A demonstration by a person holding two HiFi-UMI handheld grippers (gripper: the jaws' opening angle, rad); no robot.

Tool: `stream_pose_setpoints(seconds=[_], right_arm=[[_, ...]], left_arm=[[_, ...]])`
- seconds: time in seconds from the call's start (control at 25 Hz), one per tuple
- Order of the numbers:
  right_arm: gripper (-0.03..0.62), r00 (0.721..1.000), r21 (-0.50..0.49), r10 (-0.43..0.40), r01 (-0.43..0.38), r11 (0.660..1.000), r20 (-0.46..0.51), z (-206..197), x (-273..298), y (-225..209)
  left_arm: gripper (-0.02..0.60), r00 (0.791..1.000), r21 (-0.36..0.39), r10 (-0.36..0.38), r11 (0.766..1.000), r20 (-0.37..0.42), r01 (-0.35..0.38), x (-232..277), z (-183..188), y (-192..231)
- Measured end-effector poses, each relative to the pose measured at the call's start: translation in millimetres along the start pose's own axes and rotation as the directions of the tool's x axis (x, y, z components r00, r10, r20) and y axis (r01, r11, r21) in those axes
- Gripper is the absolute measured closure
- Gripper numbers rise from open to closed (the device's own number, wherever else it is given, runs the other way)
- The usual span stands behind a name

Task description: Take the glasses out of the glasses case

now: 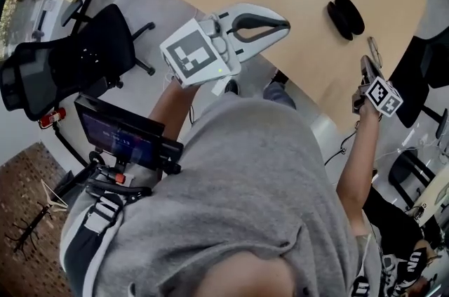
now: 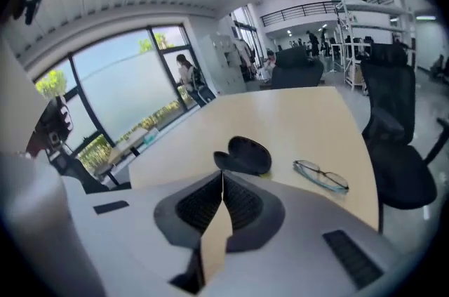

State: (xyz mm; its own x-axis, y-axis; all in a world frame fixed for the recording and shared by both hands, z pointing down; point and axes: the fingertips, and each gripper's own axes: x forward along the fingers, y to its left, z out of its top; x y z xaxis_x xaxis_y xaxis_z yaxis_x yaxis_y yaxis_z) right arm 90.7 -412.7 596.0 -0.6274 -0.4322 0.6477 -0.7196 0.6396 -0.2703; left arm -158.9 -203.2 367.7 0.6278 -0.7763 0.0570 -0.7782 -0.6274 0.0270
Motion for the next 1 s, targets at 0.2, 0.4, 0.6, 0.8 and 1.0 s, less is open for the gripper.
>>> stream_pose_setpoints(seconds=[0.2, 0.4, 0.6, 0.8, 1.0], right_arm=[[0.583, 0.978, -0.017, 0.146, -0.145, 0.989, 0.151, 32.6, -40.1, 66.5], [0.586, 0.951, -0.111, 0.182, -0.159, 0.981, 0.249, 54.3, -77.3, 107.2], [0.586, 0.926, -0.177, 0.187, -0.134, 0.975, 0.327, 65.6, -112.7, 142.7], [0.586, 0.905, -0.192, 0.194, -0.128, 0.973, 0.379, 66.5, -145.6, 176.7], [0.586, 0.898, -0.189, 0.180, -0.111, 0.976, 0.402, 63.5, -168.6, 178.8]], left_arm=[[0.575, 1.000, 0.021, -0.012, 1.000, 0.025, 0.012, -12.4, 6.7, -4.3], [0.575, 0.997, 0.028, -0.039, 0.999, 0.060, 0.037, -8.5, 9.5, -12.6], [0.575, 0.997, 0.007, -0.057, 0.998, 0.055, 0.057, -11.9, 4.9, -22.6], [0.575, 0.996, 0.019, -0.086, 0.996, 0.028, 0.085, -20.8, 0.2, -28.7], [0.575, 0.991, 0.022, -0.127, 0.992, 0.035, 0.126, -7.4, -0.5, -42.2]])
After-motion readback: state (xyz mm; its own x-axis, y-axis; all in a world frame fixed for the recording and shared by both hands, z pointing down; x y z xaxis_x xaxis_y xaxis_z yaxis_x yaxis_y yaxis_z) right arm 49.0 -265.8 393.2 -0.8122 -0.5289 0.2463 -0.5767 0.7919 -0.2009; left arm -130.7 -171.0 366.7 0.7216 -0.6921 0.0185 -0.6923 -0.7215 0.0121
